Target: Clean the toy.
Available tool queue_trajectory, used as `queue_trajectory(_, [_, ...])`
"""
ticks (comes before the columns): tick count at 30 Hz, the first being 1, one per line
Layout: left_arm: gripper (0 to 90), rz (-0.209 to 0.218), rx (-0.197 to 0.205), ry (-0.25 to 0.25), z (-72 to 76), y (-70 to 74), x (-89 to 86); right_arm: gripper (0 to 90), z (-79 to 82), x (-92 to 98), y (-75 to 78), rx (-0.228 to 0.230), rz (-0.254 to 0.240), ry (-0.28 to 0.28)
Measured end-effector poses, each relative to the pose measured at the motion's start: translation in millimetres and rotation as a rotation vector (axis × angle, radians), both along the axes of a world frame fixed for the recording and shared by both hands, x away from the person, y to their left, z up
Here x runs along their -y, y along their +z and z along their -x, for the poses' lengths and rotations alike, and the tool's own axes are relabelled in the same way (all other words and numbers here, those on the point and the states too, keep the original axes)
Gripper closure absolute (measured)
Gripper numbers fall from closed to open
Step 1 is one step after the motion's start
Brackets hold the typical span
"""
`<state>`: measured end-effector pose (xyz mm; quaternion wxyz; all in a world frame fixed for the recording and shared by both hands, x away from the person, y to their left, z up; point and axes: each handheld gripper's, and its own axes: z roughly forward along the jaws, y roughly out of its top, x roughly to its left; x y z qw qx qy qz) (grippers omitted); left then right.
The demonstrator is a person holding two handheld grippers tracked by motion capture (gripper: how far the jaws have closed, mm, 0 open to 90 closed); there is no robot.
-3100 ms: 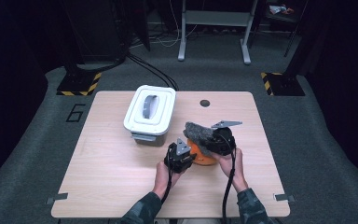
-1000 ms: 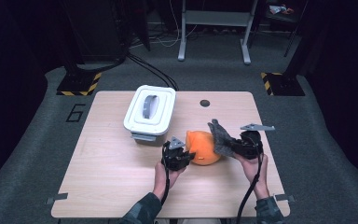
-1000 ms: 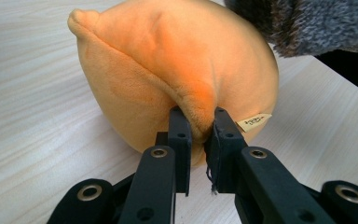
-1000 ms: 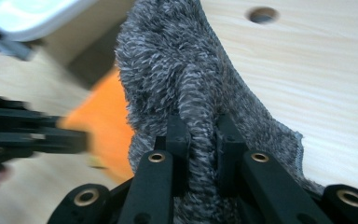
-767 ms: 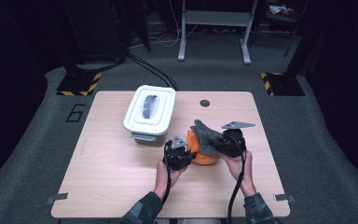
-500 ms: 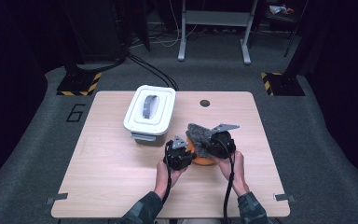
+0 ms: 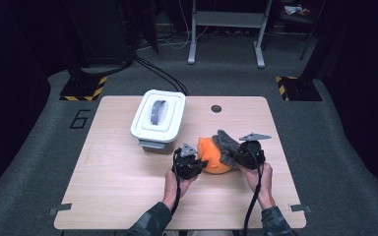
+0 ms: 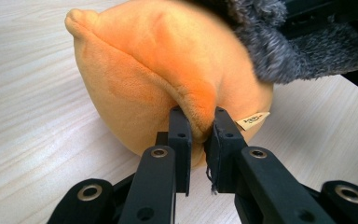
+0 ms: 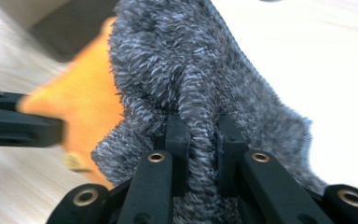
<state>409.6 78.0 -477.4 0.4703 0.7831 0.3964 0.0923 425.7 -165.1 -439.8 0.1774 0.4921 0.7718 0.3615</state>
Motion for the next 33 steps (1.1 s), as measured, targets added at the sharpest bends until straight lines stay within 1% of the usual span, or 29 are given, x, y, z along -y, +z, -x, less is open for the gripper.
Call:
queue_trajectory(1, [81.1,-0.003,0.002,-0.002,-0.3,-0.3,-0.7,79.1,-0.6,5.3,-3.0,-0.018,-0.005,-0.01])
queue_trajectory(2, [81.1,-0.001,-0.001,-0.003,-0.6,-0.6,-1.0,79.0,-1.8,9.7,-6.6,-0.025,-0.013,-0.023])
queue_trajectory(4, [81.1,-0.002,0.0,-0.001,-0.8,-0.9,-1.5,79.0,-4.6,18.3,-13.8,-0.044,-0.014,-0.048])
queue_trajectory(5, [81.1,-0.002,-0.001,-0.002,-1.0,-1.0,-1.7,79.0,-6.1,21.3,-17.8,-0.062,-0.026,-0.064])
queue_trajectory(7, [81.1,0.0,-0.002,-0.003,-1.2,-1.1,-1.9,79.0,-9.8,26.2,-26.4,-0.085,-0.034,-0.073])
queue_trajectory(9, [81.1,0.006,-0.006,-0.003,-1.3,-1.6,-2.2,79.0,-13.0,28.1,-33.6,-0.104,-0.044,-0.085])
queue_trajectory(11, [81.1,0.012,-0.007,0.001,-1.7,-2.7,-3.0,79.0,-16.3,30.4,-41.1,-0.123,-0.038,-0.09])
queue_trajectory(12, [81.0,0.014,-0.007,-0.001,-1.9,-3.2,-3.9,79.0,-17.7,30.7,-45.1,-0.136,-0.042,-0.1])
queue_trajectory(13, [81.1,0.017,-0.011,0.001,-2.0,-3.8,-4.5,78.9,-18.6,30.1,-48.9,-0.16,-0.046,-0.115])
queue_trajectory(14, [81.0,0.016,-0.014,0.0,-2.3,-4.6,-5.5,78.9,-19.8,30.4,-53.6,-0.179,-0.048,-0.114])
queue_trajectory(15, [81.0,0.021,-0.014,0.002,-2.4,-5.2,-6.3,79.0,-20.9,30.1,-58.2,-0.179,-0.058,-0.113])
queue_trajectory(16, [81.0,0.025,-0.013,0.005,-2.5,-6.0,-6.8,79.0,-20.7,30.2,-60.6,-0.185,-0.052,-0.109])
queue_trajectory(17, [80.9,0.024,-0.014,0.006,-2.5,-6.0,-7.4,79.0,-20.4,29.6,-60.8,-0.185,-0.056,-0.113])
queue_trajectory(18, [80.9,0.021,-0.013,0.006,-2.6,-5.8,-7.9,79.0,-20.1,29.0,-59.1,-0.188,-0.06,-0.117])
queue_trajectory(19, [80.9,0.022,-0.014,0.006,-2.6,-5.9,-8.4,79.0,-19.8,30.7,-57.3,-0.175,-0.053,-0.109])
queue_trajectory(20, [80.8,0.02,-0.017,0.005,-2.3,-5.8,-9.1,79.0,-18.0,31.9,-53.3,-0.169,-0.052,-0.122])
queue_trajectory(21, [80.8,0.023,-0.014,0.006,-2.3,-6.5,-9.6,79.0,-16.3,35.7,-49.1,-0.146,-0.041,-0.118])
queue_trajectory(22, [80.8,0.024,-0.013,0.006,-2.4,-7.2,-10.5,79.0,-14.1,39.6,-43.8,-0.125,-0.043,-0.117])
queue_trajectory(24, [80.8,0.032,-0.018,0.006,-2.7,-8.0,-11.2,79.0,-8.3,44.3,-30.5,-0.09,-0.063,-0.128])
queue_trajectory(26, [80.7,0.029,-0.013,0.003,-2.7,-7.9,-11.1,79.0,-2.0,42.8,-15.4,-0.054,-0.072,-0.123])
queue_trajectory(28, [80.6,0.029,-0.011,0.001,-3.0,-7.8,-11.4,79.0,4.0,37.5,-1.1,-0.018,-0.079,-0.1])
queue_trajectory(30, [80.4,0.031,-0.01,-0.002,-3.5,-8.3,-12.0,79.0,8.8,28.3,9.3,0.004,-0.08,-0.061])
queue_trajectory(31, [80.2,0.036,-0.01,0.0,-3.8,-8.5,-12.1,79.0,9.4,22.7,11.6,0.002,-0.079,-0.039])
queue_trajectory(33, [79.7,0.041,-0.008,-0.004,-4.3,-8.7,-12.6,79.0,6.9,12.5,8.6,-0.017,-0.068,0.005])
